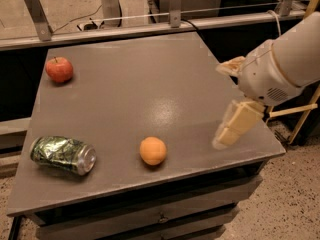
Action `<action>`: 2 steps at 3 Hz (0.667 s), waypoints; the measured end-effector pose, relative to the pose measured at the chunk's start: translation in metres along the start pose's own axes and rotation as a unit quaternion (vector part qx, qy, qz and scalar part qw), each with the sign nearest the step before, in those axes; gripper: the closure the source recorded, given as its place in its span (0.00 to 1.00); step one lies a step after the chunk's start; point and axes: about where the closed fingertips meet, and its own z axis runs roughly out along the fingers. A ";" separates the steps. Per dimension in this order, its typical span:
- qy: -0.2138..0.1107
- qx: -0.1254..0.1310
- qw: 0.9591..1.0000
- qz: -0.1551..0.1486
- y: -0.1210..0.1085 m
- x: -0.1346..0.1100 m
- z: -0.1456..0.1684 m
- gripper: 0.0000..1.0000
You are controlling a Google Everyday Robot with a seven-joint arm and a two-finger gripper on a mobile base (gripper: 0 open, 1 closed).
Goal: Pick orange
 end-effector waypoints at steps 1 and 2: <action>-0.143 -0.008 0.990 -0.014 0.006 -0.055 0.047 0.00; -0.218 -0.026 0.976 -0.008 0.012 -0.082 0.065 0.00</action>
Offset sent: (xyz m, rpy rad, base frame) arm 0.0144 0.1341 -0.0191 0.6039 -0.0281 0.1988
